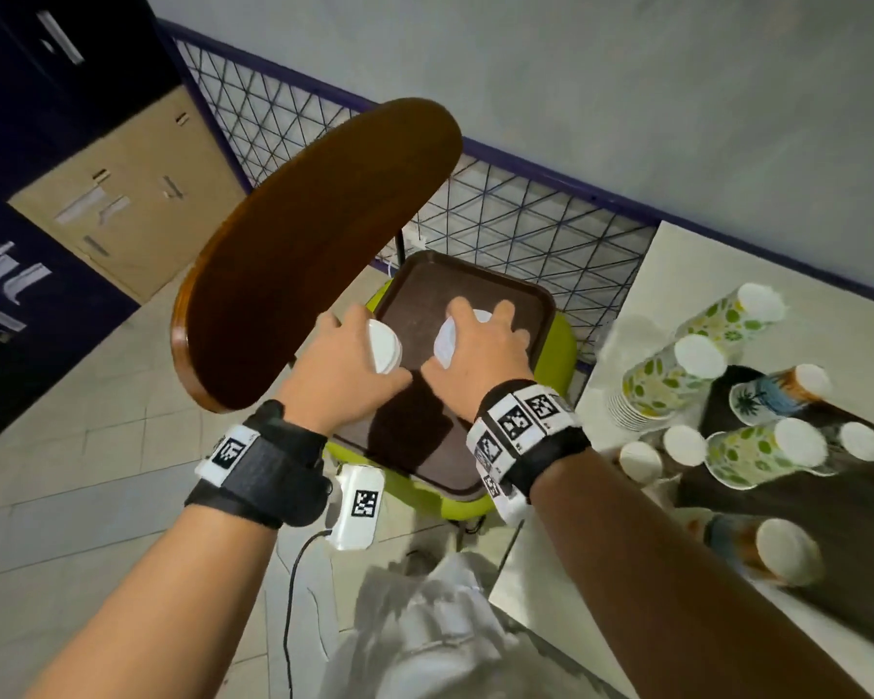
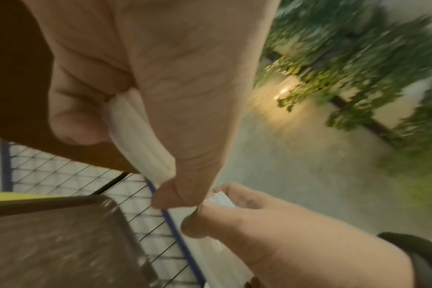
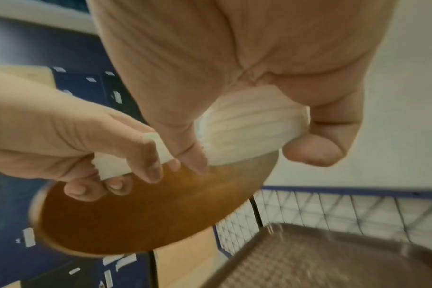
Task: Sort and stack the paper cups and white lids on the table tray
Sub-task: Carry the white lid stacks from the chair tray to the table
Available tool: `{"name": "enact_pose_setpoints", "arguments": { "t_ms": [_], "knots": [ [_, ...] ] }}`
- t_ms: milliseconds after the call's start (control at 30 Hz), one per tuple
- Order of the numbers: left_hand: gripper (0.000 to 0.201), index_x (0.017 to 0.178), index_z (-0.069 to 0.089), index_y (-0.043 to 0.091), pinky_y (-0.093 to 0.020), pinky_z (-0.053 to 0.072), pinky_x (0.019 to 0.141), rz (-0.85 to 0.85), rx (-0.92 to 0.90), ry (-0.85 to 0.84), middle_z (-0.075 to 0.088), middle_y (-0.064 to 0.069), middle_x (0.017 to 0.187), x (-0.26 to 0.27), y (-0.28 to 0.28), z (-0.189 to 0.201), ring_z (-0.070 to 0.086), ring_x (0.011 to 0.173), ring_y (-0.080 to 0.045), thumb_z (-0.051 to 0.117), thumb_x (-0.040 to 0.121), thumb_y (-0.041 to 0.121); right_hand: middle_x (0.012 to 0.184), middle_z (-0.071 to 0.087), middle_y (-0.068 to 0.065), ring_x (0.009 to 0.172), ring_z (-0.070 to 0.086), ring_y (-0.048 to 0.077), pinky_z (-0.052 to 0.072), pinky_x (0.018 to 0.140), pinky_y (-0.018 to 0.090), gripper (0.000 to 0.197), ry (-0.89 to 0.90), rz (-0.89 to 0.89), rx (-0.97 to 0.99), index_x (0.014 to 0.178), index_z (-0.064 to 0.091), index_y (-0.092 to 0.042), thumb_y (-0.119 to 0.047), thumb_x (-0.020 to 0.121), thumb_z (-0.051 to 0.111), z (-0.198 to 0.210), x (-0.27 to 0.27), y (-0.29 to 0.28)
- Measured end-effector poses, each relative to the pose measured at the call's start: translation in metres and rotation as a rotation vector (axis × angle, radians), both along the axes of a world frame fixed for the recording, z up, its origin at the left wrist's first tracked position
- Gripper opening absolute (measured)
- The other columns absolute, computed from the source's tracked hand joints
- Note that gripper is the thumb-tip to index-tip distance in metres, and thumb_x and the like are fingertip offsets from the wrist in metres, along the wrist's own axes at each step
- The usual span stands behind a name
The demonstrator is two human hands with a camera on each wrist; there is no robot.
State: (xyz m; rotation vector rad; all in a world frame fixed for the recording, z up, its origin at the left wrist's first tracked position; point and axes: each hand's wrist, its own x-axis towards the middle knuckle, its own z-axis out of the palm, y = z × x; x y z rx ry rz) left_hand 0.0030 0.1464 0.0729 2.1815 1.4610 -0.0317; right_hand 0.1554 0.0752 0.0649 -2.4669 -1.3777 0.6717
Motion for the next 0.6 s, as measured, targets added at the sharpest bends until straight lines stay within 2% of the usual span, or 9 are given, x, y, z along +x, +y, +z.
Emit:
{"name": "enact_pose_setpoints", "arguments": {
  "t_ms": [67, 167, 233, 333, 433, 467, 533, 600],
  "knots": [
    [0.077, 0.14, 0.035, 0.027, -0.034, 0.045, 0.079, -0.044, 0.02, 0.006, 0.035, -0.001, 0.118, 0.0, -0.032, 0.028, 0.049, 0.098, -0.021, 0.077, 0.08, 0.053, 0.134, 0.027, 0.013, 0.116, 0.041, 0.046, 0.038, 0.078, 0.041, 0.061, -0.004, 0.046, 0.022, 0.135, 0.035, -0.034, -0.044, 0.085, 0.066, 0.026, 0.003, -0.035],
    [0.074, 0.135, 0.034, 0.033, -0.04, 0.051, 0.083, -0.098, 0.04, 0.02, 0.031, 0.001, 0.117, 0.007, -0.084, 0.066, 0.053, 0.097, -0.025, 0.077, 0.078, 0.052, 0.131, 0.028, 0.012, 0.112, 0.044, 0.044, 0.043, 0.085, 0.043, 0.059, -0.006, 0.107, 0.052, 0.133, 0.034, -0.034, -0.046, 0.084, 0.065, 0.056, 0.018, -0.101],
    [0.071, 0.131, 0.034, 0.036, -0.041, 0.053, 0.081, -0.13, 0.056, 0.034, 0.03, 0.002, 0.116, 0.018, -0.121, 0.085, 0.054, 0.096, -0.026, 0.077, 0.077, 0.052, 0.128, 0.029, 0.01, 0.111, 0.043, 0.042, 0.045, 0.088, 0.046, 0.056, -0.01, 0.128, 0.061, 0.131, 0.035, -0.035, -0.044, 0.084, 0.064, 0.071, 0.034, -0.15],
    [0.066, 0.123, 0.035, 0.041, -0.041, 0.052, 0.08, -0.189, 0.034, 0.029, 0.03, 0.003, 0.115, 0.039, -0.179, 0.105, 0.056, 0.095, -0.025, 0.075, 0.073, 0.054, 0.125, 0.03, 0.009, 0.11, 0.041, 0.04, 0.048, 0.088, 0.05, 0.052, -0.031, 0.135, 0.077, 0.126, 0.036, -0.037, -0.044, 0.083, 0.063, 0.087, 0.06, -0.223],
    [0.062, 0.119, 0.037, 0.046, -0.044, 0.054, 0.083, -0.261, 0.02, 0.014, 0.029, 0.003, 0.121, 0.069, -0.232, 0.112, 0.058, 0.093, -0.025, 0.076, 0.072, 0.055, 0.125, 0.029, 0.007, 0.111, 0.041, 0.039, 0.046, 0.092, 0.051, 0.053, -0.057, 0.111, 0.086, 0.129, 0.036, -0.036, -0.045, 0.085, 0.063, 0.093, 0.09, -0.29],
    [0.063, 0.121, 0.038, 0.046, -0.041, 0.053, 0.08, -0.283, 0.026, 0.003, 0.027, 0.004, 0.122, 0.08, -0.249, 0.112, 0.059, 0.091, -0.025, 0.077, 0.073, 0.054, 0.126, 0.03, 0.007, 0.11, 0.042, 0.04, 0.045, 0.094, 0.05, 0.054, -0.069, 0.101, 0.085, 0.131, 0.036, -0.035, -0.045, 0.085, 0.063, 0.095, 0.101, -0.311],
    [0.064, 0.125, 0.039, 0.047, -0.026, 0.047, 0.068, -0.343, 0.034, -0.032, 0.025, 0.008, 0.115, 0.103, -0.279, 0.111, 0.058, 0.082, -0.015, 0.078, 0.074, 0.053, 0.128, 0.03, 0.008, 0.11, 0.042, 0.04, 0.043, 0.097, 0.049, 0.058, -0.091, 0.064, 0.085, 0.135, 0.034, -0.034, -0.047, 0.086, 0.062, 0.096, 0.119, -0.349],
    [0.066, 0.129, 0.04, 0.047, -0.018, 0.043, 0.065, -0.433, 0.014, -0.067, 0.025, 0.01, 0.111, 0.125, -0.304, 0.107, 0.056, 0.08, -0.008, 0.078, 0.075, 0.052, 0.128, 0.031, 0.009, 0.109, 0.042, 0.039, 0.042, 0.099, 0.049, 0.06, -0.104, 0.019, 0.075, 0.137, 0.033, -0.035, -0.048, 0.086, 0.061, 0.095, 0.133, -0.382]
  ]
}}
